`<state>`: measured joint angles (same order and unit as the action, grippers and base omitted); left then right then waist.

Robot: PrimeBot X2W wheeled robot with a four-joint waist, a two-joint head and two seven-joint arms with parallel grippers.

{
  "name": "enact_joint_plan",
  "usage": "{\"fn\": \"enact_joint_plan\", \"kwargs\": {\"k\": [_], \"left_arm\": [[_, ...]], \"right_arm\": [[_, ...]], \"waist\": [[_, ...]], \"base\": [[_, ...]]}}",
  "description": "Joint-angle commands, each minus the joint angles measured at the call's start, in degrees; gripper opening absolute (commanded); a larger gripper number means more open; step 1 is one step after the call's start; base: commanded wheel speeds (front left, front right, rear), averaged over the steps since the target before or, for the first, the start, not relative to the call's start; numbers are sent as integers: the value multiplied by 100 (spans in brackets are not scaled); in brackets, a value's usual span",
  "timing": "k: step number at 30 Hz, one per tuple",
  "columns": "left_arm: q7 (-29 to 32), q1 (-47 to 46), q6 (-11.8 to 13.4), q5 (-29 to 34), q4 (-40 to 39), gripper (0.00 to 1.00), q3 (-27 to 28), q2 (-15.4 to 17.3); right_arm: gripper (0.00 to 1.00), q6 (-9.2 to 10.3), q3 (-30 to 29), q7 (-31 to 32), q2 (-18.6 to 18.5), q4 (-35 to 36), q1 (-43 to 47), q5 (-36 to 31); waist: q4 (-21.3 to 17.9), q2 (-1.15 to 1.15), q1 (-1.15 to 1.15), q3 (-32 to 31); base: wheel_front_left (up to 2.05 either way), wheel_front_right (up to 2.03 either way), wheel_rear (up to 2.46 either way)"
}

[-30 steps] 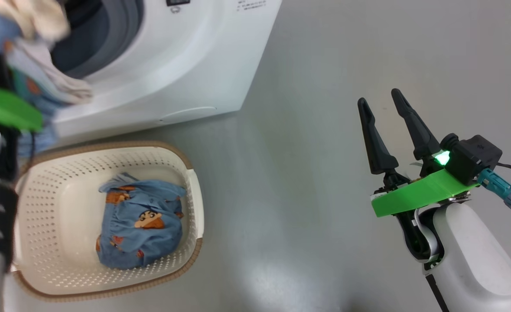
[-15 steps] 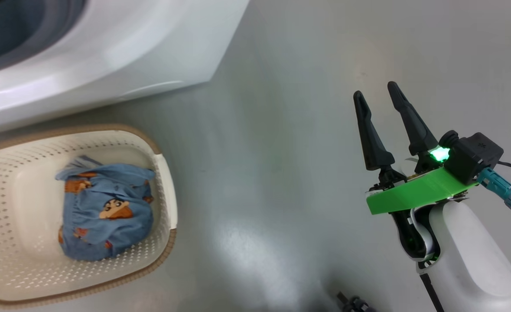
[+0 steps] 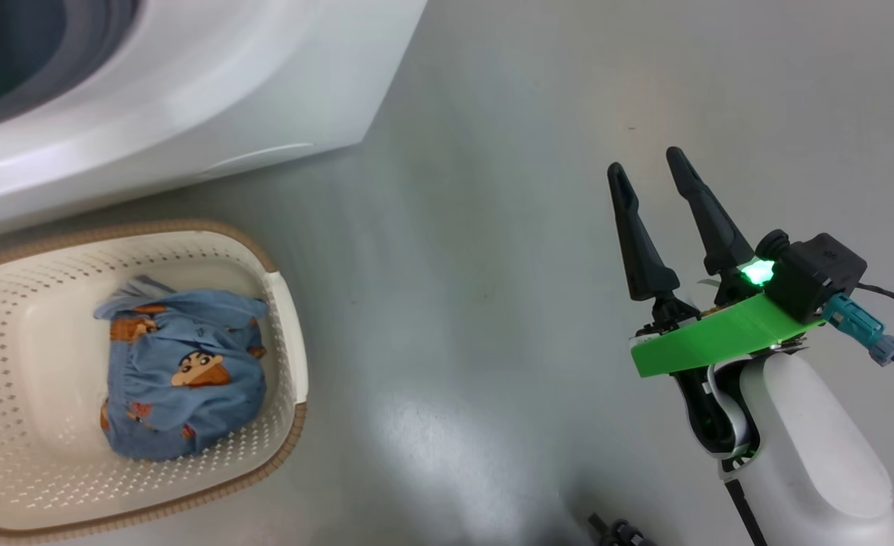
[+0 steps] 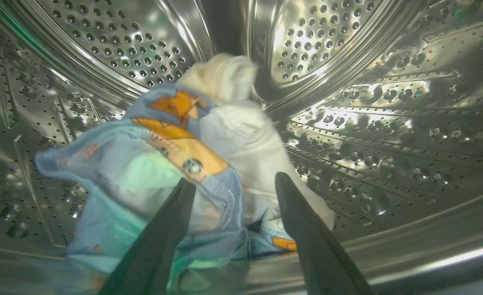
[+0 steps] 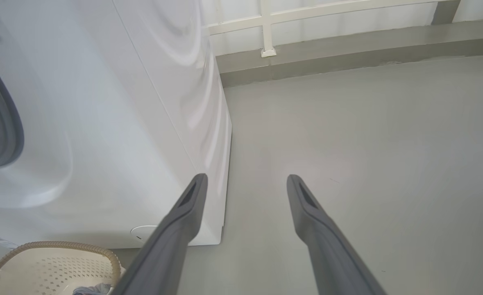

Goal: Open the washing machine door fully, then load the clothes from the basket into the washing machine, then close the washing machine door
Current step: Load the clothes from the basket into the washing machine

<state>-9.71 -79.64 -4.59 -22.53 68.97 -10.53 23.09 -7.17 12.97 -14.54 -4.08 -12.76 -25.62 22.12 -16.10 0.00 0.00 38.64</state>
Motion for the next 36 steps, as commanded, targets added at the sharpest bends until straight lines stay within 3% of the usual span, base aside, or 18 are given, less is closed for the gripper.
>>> {"fn": "enact_joint_plan", "kwargs": {"k": [1,18,36], "left_arm": [[-18,2,-41,-23,-52,100,20,200],[-517,1139,-242,-179,-41,100,-106,-185],[-528,3620,-144,-124,-2056,100,425,-619]], "right_arm": [[100,-32,116,-46,-47,94,46,1],[100,-32,196,-46,-235,-145,109,171],[100,-32,211,-46,-541,-393,435,414]], "waist": [[58,0,0,-92],[364,0,0,-1181],[923,0,0,-2526]], "base": [[0,0,0],[0,0,0],[0,0,0]]}}
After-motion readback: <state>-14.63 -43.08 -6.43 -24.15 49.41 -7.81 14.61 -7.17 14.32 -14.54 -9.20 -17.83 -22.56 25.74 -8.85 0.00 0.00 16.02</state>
